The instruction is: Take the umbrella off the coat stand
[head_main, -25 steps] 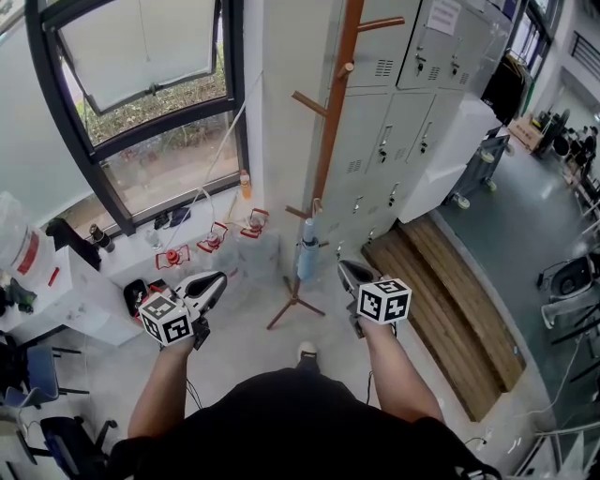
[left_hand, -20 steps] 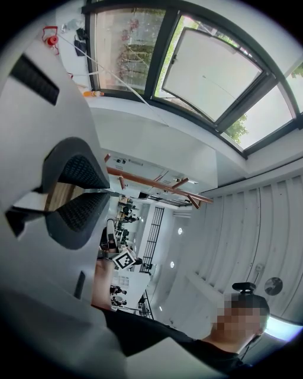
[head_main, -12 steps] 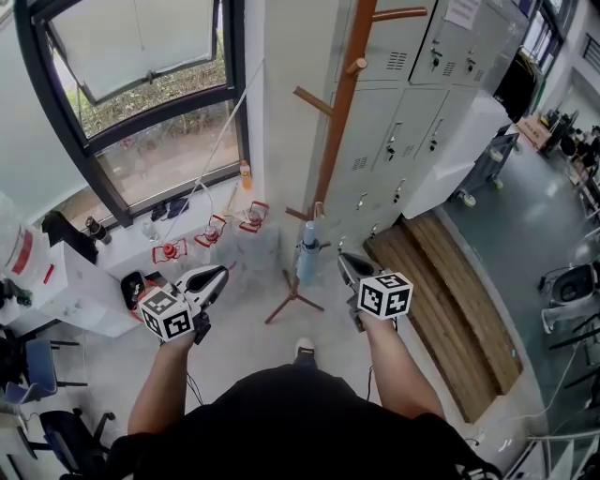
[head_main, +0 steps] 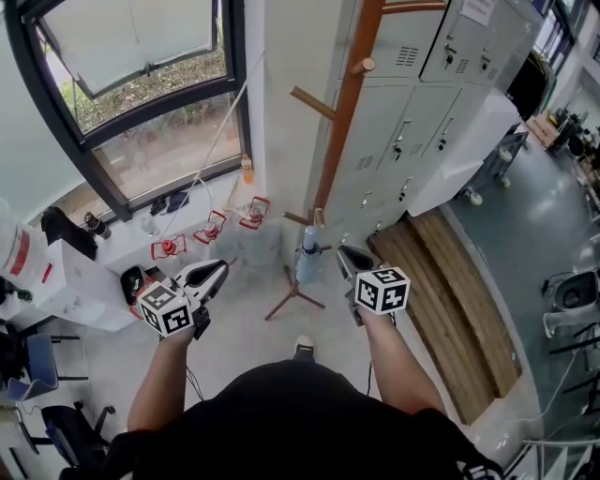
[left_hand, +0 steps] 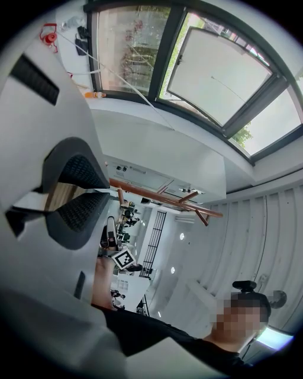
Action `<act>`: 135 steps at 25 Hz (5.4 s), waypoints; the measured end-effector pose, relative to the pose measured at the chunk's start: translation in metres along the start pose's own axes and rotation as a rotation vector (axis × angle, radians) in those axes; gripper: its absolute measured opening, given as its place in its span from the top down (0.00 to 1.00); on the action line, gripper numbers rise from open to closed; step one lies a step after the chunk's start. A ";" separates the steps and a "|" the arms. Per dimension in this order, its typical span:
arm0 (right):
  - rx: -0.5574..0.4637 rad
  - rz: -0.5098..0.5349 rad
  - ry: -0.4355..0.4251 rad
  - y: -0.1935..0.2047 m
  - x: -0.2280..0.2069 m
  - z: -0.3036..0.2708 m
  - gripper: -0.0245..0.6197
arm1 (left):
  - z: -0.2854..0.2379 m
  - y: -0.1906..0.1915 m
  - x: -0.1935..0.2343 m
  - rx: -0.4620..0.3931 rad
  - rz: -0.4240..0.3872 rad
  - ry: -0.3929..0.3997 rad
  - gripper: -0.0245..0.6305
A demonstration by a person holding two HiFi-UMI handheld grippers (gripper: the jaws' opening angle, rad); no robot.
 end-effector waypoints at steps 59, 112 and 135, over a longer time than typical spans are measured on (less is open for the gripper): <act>0.079 0.186 -0.216 -0.049 -0.048 -0.125 0.91 | -0.108 -0.002 0.047 0.066 0.113 -0.096 0.91; 0.074 0.179 -0.273 -0.047 -0.040 -0.112 0.94 | -0.102 0.017 0.038 0.057 0.135 -0.073 0.91; 0.024 0.161 -0.234 -0.036 -0.003 -0.061 0.94 | -0.051 0.035 0.009 0.034 0.123 -0.050 0.91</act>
Point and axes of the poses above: the fingertips, and each gripper's own axes: z backward along the fingers, x to its left, y out of its underside, the point moved 4 cm from there along z, backward along the fingers, and after that the axes turned 12 degrees about x, right-handed, at the moved point
